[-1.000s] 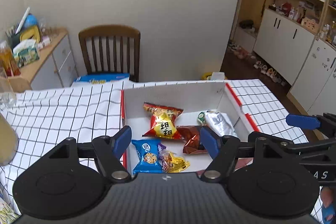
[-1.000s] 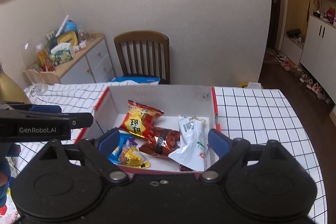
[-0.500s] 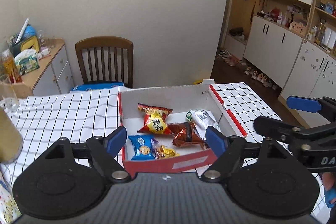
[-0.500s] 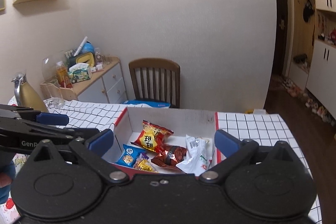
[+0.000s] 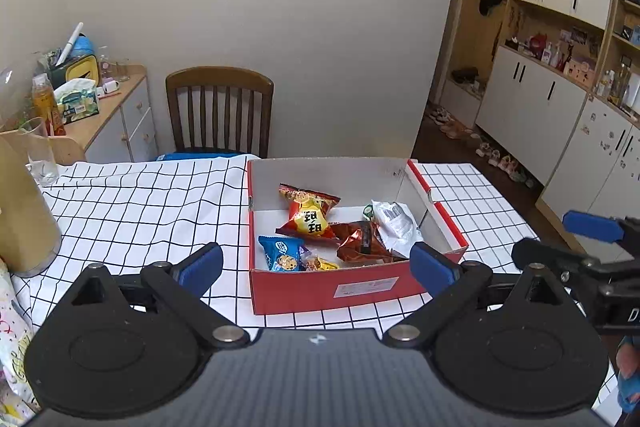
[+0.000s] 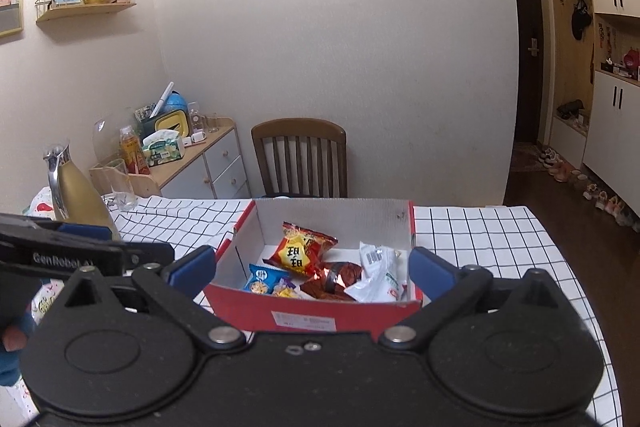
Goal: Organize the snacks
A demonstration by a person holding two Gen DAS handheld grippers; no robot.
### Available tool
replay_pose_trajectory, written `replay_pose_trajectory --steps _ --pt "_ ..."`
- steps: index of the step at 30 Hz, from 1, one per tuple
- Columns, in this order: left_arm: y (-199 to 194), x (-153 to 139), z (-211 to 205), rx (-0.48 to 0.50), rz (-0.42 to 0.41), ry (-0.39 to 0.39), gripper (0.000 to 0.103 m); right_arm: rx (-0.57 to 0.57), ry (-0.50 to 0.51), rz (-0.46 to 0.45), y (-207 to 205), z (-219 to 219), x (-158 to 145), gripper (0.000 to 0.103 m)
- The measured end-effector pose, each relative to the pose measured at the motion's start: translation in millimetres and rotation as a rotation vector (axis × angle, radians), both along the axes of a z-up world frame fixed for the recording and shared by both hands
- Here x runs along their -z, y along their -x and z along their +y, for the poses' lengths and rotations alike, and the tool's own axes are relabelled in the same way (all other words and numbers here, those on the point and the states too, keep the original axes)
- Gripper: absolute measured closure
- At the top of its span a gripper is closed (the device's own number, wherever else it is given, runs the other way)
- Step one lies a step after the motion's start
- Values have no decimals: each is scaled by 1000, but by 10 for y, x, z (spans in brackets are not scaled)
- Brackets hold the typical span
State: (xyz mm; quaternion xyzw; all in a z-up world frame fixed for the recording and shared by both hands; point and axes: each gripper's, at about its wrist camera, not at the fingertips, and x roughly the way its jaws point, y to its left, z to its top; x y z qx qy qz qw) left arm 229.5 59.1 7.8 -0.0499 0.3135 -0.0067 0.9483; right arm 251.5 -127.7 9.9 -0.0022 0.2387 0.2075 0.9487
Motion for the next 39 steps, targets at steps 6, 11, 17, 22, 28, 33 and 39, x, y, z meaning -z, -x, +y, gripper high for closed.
replay_pose_trajectory --steps 6,11,17,22,28,33,39 --pt "97 -35 -33 -11 4 -20 3 0 -1 8 99 -7 7 0" --pt "135 -8 -54 -5 20 -11 3 -3 13 4 153 -2 1 0" --pt "159 15 -62 -3 33 -1 3 2 21 3 161 -16 -2 0" --pt "154 7 -66 -2 36 1 3 9 13 12 148 -41 5 0" --pt "148 0 -80 3 39 4 3 12 11 20 144 -55 24 0" --pt "149 -2 -81 1 39 9 3 12 10 27 145 -59 36 0" --pt "149 3 -76 1 43 15 3 16 12 28 149 -68 41 0"
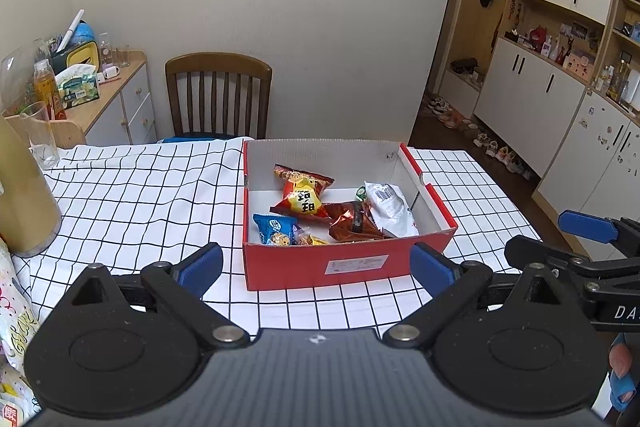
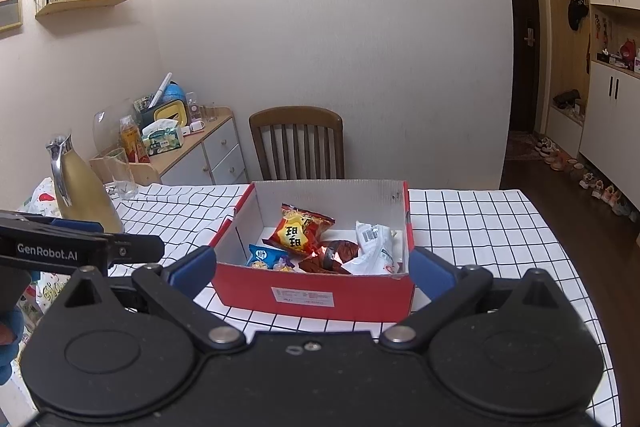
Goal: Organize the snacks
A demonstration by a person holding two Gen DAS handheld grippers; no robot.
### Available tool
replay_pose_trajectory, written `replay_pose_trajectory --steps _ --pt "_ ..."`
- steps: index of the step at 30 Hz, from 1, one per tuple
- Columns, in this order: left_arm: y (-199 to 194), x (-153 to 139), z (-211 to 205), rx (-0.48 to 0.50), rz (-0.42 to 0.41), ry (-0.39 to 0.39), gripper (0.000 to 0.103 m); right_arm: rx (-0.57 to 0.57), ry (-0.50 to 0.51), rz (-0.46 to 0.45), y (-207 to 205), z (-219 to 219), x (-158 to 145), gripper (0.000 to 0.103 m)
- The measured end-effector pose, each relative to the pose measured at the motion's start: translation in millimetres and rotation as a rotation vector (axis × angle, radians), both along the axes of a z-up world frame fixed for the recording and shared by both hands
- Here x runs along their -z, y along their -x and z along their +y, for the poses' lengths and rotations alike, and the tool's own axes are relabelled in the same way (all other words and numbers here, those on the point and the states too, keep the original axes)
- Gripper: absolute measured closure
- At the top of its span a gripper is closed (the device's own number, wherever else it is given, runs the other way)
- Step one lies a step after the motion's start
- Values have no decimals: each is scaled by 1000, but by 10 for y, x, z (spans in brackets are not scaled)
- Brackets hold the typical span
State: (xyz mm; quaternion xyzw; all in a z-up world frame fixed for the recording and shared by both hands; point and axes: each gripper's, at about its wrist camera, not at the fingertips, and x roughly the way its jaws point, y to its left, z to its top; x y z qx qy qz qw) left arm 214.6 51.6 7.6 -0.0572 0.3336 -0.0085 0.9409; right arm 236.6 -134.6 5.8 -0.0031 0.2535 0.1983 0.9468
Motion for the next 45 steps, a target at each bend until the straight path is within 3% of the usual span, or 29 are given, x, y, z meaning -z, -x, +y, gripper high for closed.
replay_pose_trajectory --steps 45 --pt "38 -31 -92 42 -12 14 3 23 0 -4 35 -68 -12 0"
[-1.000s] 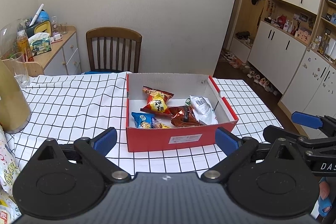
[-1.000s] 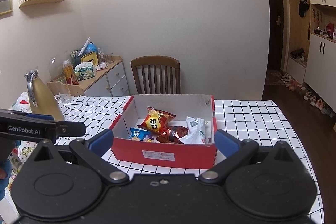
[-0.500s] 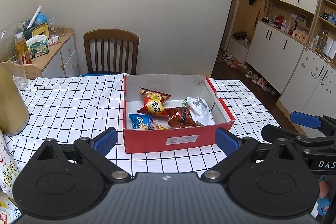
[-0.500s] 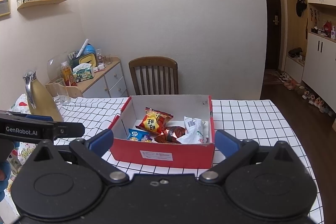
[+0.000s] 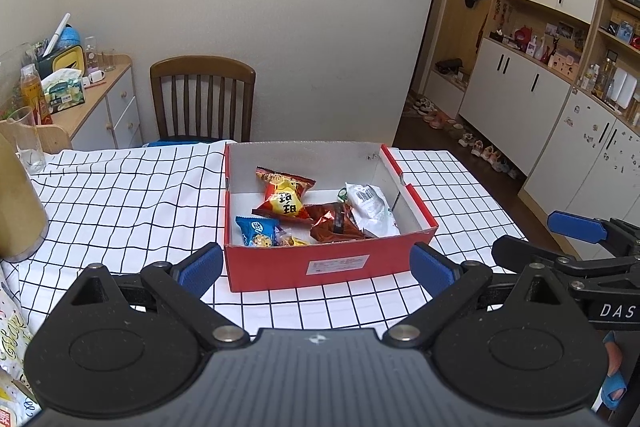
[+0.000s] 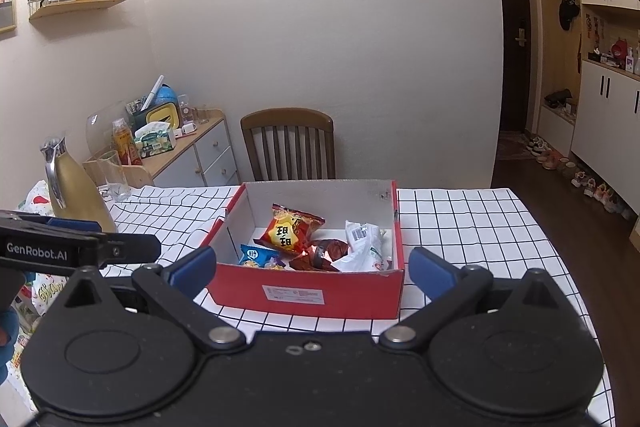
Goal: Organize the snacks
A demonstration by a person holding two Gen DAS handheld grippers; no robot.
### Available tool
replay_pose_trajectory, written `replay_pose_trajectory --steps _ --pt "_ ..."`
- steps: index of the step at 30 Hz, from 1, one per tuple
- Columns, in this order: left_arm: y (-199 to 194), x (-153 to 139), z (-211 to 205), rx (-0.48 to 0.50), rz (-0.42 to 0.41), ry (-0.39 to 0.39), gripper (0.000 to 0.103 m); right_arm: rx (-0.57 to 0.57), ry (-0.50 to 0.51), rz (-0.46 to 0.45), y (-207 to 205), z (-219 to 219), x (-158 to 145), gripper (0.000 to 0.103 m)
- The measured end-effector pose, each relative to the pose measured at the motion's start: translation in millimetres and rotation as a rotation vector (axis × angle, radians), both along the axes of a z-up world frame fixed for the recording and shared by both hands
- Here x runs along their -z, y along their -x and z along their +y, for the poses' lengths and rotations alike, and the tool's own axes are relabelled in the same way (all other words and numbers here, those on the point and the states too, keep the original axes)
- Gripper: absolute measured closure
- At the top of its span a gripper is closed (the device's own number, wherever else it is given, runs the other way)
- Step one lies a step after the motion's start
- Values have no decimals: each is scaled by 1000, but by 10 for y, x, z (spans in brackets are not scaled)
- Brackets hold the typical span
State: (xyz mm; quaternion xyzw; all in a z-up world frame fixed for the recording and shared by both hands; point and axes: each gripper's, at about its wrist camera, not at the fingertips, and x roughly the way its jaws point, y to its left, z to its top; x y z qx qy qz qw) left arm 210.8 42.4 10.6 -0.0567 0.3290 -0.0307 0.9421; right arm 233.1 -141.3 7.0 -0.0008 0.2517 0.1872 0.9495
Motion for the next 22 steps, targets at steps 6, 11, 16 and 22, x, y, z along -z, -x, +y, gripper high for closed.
replay_pose_trajectory --steps 6,11,16,22 --pt "0 -5 -22 15 -5 2 3 4 -3 1 7 -9 0 0" --pt "-6 -1 -34 21 -7 1 3 5 -3 3 4 -11 6 0" --pt "-22 2 -21 14 -6 9 3 12 -5 6 -7 -25 15 0" --pt "-50 29 -13 16 6 21 3 19 -5 16 -12 -37 52 0"
